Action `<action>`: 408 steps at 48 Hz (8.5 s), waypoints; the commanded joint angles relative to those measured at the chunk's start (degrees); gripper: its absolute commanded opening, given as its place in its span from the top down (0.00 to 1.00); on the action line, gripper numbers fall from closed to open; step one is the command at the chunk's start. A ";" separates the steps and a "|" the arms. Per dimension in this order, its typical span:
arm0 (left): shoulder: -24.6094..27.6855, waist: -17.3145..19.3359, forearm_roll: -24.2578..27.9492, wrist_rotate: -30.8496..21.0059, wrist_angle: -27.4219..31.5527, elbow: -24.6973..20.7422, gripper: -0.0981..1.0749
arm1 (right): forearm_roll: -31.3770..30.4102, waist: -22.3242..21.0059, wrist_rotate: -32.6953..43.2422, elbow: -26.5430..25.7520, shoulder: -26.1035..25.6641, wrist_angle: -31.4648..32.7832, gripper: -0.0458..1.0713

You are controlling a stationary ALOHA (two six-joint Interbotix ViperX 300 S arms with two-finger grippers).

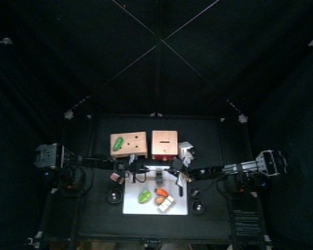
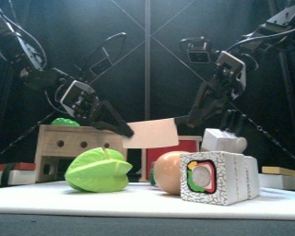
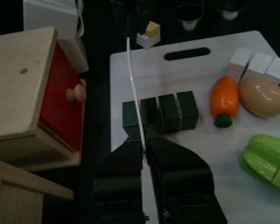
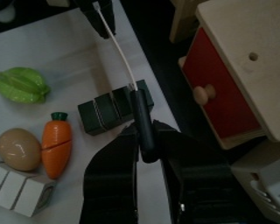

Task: Cut first two pieces of sushi

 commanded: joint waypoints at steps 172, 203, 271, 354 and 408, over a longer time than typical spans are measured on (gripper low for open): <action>5.36 -3.78 -5.80 -0.18 2.64 -2.55 0.61 | 5.54 -0.35 0.35 1.58 1.76 4.22 0.61; 5.71 -4.57 -5.89 -0.26 3.78 -2.29 0.61 | 7.73 1.49 0.35 1.23 2.72 4.31 0.61; 7.91 -4.31 -5.62 0.09 4.31 -2.11 0.61 | 8.88 1.41 0.26 1.58 5.98 6.86 0.61; 13.01 -3.43 -3.78 -0.18 3.52 -2.29 0.62 | -6.42 -9.76 0.35 7.12 11.87 -19.07 0.61; 13.10 -2.29 -4.92 0.00 3.69 -2.64 0.62 | -2.72 -3.87 0.26 4.31 8.96 -6.86 0.64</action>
